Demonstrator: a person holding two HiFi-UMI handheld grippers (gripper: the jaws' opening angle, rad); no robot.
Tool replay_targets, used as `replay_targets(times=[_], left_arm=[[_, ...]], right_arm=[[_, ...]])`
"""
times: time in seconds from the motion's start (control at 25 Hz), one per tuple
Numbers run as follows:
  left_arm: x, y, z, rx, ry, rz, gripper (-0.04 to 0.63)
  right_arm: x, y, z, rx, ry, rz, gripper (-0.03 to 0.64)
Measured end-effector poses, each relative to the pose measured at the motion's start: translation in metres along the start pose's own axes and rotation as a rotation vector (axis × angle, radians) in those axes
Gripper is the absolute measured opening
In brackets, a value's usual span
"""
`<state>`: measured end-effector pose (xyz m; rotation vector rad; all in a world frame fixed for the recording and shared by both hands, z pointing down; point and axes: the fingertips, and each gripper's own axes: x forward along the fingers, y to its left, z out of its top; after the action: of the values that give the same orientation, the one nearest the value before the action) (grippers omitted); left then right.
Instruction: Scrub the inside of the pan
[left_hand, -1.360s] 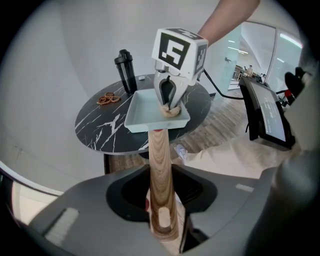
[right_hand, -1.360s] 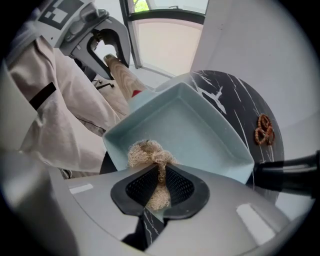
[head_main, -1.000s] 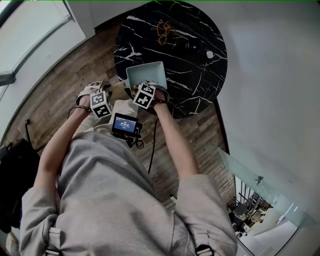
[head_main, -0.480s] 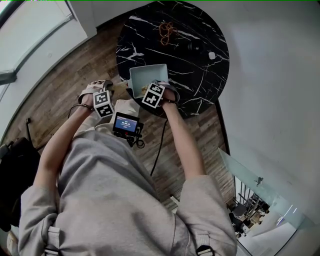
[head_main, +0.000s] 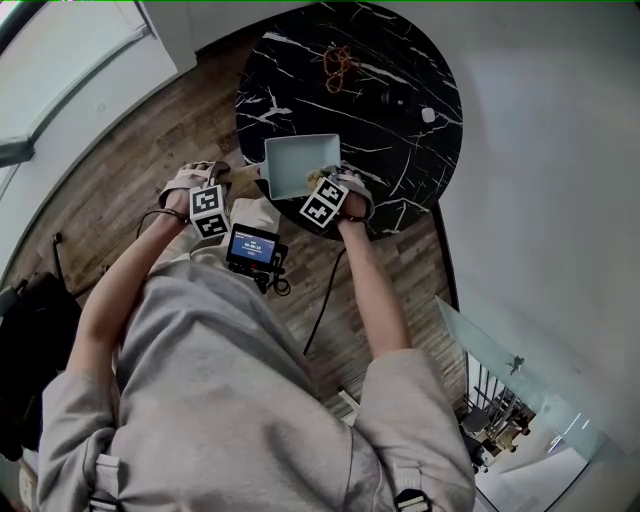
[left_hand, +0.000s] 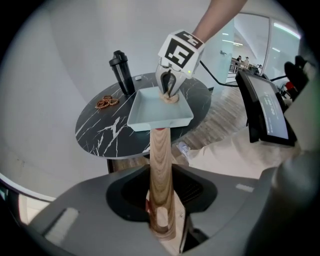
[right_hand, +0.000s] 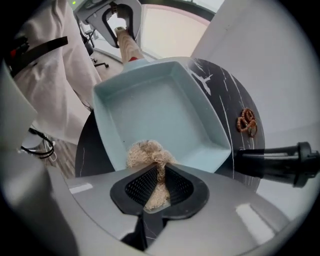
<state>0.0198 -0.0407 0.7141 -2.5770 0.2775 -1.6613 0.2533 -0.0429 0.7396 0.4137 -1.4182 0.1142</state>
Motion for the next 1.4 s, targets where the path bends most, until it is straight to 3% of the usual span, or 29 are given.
replay_targets(times=[0.2,0.52,0.76,1.08,1.4], left_arm=[[-0.001,-0.006,0.005,-0.001,-0.036,-0.013,0.134],[-0.001,-0.005,0.006,0.062,-0.048,-0.010,0.138],[0.001,-0.005,0.003,0.096,-0.041,-0.006,0.140],[0.001,-0.003,0.000,0.115,-0.026,-0.011,0.143],[0.001,-0.004,0.002,0.110,-0.020,-0.009,0.143]], right_arm=[[0.001,-0.021,0.004,0.047,-0.026,-0.038,0.061],[0.003,-0.064,0.024,0.035,-0.060,-0.161,0.061],[0.008,-0.090,0.042,0.056,-0.076,-0.179,0.061],[0.009,-0.087,0.057,0.256,-0.167,-0.019,0.061],[-0.003,-0.055,0.111,0.273,-0.262,0.132,0.064]])
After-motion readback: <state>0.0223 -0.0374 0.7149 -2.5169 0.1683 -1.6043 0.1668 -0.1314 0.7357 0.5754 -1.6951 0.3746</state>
